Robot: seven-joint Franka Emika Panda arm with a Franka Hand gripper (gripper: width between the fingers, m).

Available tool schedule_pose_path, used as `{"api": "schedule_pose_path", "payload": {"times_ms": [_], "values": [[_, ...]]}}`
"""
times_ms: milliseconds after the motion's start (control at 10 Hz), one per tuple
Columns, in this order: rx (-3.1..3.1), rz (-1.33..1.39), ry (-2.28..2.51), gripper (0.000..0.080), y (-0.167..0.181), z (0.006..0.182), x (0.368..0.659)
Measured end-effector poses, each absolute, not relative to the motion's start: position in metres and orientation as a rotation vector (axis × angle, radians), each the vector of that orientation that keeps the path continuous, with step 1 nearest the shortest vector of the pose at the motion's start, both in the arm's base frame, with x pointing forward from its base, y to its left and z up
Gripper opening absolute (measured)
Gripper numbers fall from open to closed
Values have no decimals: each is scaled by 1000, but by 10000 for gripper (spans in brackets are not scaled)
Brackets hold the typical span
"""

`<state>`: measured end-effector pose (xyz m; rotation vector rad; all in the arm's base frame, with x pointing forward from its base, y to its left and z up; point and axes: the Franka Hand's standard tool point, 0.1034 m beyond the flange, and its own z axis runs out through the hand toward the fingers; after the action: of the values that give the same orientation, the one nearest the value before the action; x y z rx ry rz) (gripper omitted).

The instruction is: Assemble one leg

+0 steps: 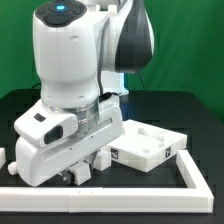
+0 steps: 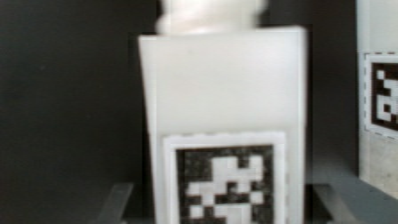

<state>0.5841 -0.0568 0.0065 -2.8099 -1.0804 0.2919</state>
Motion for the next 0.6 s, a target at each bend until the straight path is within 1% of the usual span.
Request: {"api": "schedule_pose_path", "payload": {"times_ms": [100,200,300,400,500,600], "values": [[-2814,291,-1074,284,-57,7,585],[-2861,284,-982,284,-59,17,589],[-2875,283,-964,284,-67,34,591],[-2902,267,-938,284,-76,55,593],[-2929,246,-905,284,-88,71,587],[-2952,241,-830,284,-95,74,571]]}}
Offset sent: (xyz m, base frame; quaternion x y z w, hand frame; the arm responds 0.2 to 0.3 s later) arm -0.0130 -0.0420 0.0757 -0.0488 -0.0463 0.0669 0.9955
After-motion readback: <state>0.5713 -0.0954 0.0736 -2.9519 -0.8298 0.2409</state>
